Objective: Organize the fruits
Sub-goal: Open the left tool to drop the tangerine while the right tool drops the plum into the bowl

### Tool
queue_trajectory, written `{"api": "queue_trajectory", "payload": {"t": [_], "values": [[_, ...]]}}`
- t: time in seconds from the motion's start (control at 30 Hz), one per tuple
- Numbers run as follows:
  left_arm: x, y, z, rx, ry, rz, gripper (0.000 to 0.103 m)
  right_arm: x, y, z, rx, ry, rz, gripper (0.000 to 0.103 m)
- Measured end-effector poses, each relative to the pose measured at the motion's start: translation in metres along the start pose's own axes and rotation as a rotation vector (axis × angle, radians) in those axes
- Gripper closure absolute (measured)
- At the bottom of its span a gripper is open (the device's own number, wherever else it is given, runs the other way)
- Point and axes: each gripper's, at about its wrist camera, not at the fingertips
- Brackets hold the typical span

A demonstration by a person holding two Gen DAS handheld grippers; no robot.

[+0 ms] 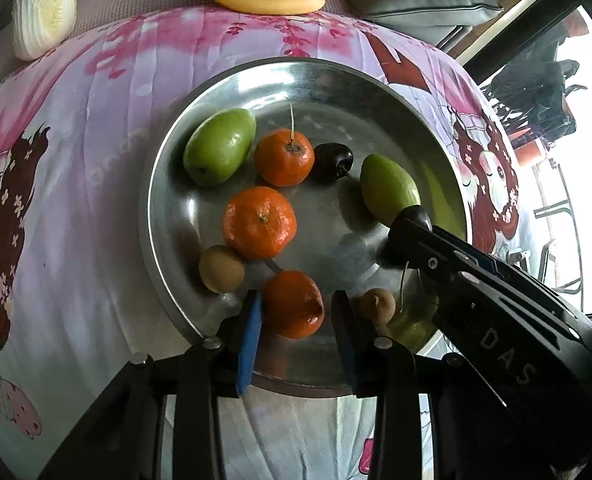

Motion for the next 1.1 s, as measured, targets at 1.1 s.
{"api": "queue_trajectory", "payload": {"t": [1.1], "values": [[0.0033, -0.0022, 0.0002, 0.003, -0.008, 0.014, 0.056, 0.0071, -0.0038, 0.0026, -0.008, 0.038, -0.014, 0.071]]}}
Point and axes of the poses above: each gripper's, at about its wrist camera, not at the fingertips, and y roughly the way its jaws point, x to its right, z to its top, and after that the axes turned 6 degrees about -z, right-handed
